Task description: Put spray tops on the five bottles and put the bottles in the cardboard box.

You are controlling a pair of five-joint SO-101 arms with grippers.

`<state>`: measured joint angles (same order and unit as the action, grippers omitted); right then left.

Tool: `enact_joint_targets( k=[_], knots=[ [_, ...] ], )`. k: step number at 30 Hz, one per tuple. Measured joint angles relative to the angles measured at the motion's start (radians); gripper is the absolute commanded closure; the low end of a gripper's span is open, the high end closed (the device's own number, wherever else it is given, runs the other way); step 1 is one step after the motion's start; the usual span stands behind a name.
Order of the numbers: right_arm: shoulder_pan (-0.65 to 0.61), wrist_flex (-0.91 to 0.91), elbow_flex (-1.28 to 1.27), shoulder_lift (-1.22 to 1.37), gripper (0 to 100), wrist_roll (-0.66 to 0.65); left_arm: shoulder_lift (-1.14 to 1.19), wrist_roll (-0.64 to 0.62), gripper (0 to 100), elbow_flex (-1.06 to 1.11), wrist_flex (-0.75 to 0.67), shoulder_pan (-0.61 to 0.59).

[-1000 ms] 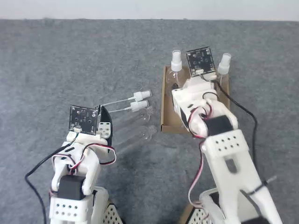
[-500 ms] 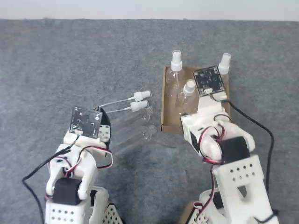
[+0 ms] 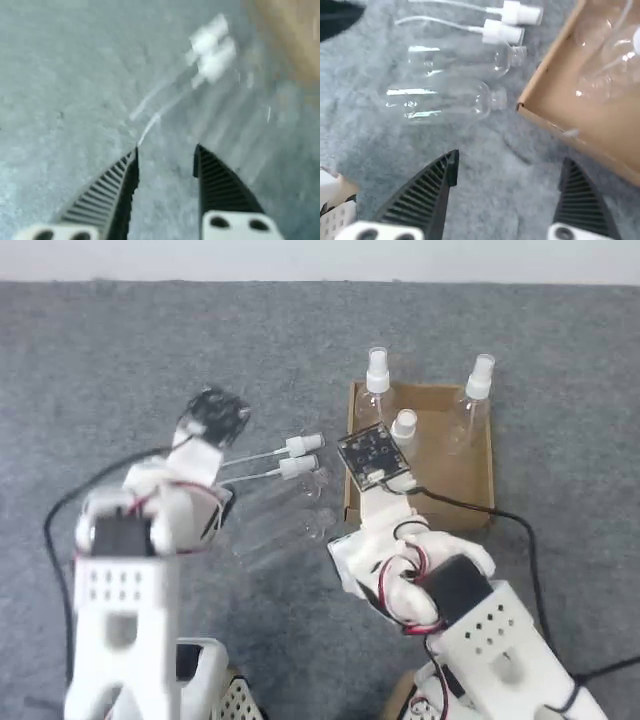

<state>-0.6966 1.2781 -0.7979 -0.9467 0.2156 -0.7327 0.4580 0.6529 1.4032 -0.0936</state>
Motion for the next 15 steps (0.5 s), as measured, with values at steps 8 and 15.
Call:
enact_joint_targets(
  k=[8,15],
  knots=[
    [0.348,0.129,0.000,-0.008,70.2,-0.272,0.361,0.081,71,-0.092,0.005,0.126],
    [0.747,0.222,0.000,-0.008,70.2,-0.652,0.394,0.069,71,0.011,-0.144,0.181]
  ],
)
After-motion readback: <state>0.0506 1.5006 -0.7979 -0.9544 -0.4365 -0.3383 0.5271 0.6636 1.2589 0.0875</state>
